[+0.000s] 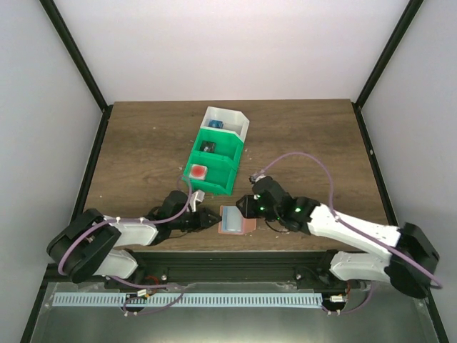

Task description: Take the credit cards out of the card holder

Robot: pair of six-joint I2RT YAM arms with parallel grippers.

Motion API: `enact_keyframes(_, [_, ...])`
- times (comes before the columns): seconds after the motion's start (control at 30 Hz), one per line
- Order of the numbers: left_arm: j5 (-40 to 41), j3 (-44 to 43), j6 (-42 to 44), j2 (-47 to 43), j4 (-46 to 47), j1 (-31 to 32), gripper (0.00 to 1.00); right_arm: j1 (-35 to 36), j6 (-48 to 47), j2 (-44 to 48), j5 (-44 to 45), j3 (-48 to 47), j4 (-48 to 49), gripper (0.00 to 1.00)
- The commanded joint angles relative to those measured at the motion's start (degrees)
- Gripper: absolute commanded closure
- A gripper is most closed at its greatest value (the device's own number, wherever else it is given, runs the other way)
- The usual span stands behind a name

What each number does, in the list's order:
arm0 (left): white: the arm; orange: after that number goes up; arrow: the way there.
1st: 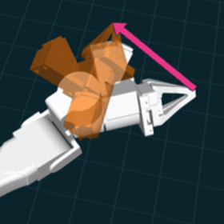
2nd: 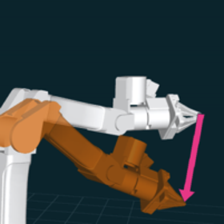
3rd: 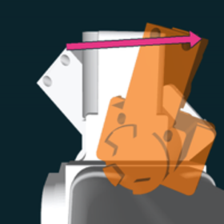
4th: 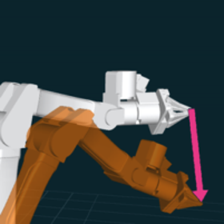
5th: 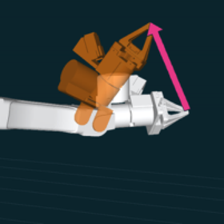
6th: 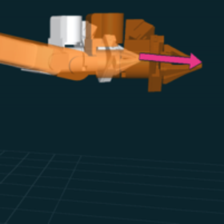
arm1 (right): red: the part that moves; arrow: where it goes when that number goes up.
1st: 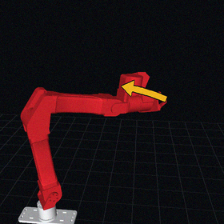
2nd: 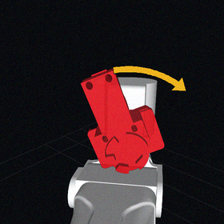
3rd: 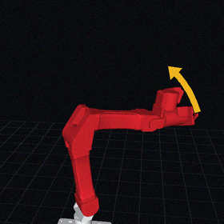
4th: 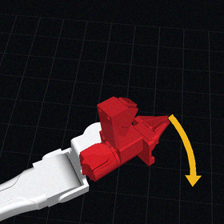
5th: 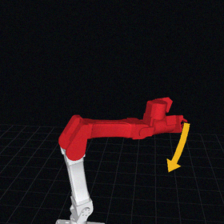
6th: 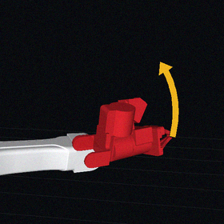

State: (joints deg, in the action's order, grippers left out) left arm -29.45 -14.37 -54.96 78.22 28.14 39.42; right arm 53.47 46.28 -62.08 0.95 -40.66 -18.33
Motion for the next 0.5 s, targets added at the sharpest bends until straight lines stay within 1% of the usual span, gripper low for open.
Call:
enact_keyframes(0.0, [-1.4,0.8,-0.2,0.4,2.2,0.3,0.63,0.4,-0.4,-7.2,-1.6,1.5,4.5,0.76])
enact_keyframes(0.07, [-1.3,0.8,0.5,-0.4,1.4,0.3,0.63,0.4,-0.3,-8.4,0.3,2.7,5.1,0.78])
enact_keyframes(0.17, [-0.1,0.6,1.3,-1.6,-0.5,0.3,0.63,0.0,-1.1,-10.7,3.1,4.0,4.2,0.78])
enact_keyframes(0.23, [0.7,0.4,1.9,-2.0,-1.7,0.3,0.6,-0.5,-1.3,-12.3,4.1,5.6,4.2,0.78])
enact_keyframes(0.3, [1.2,0.3,2.5,-2.1,-2.3,0.3,0.57,-1.3,-1.5,-13.3,3.2,8.5,7.2,0.79])
enact_keyframes(0.47, [0.7,0.7,2.8,-1.0,-1.0,0.3,0.56,-1.5,-0.6,-11.7,1.3,13.9,11.6,0.79])
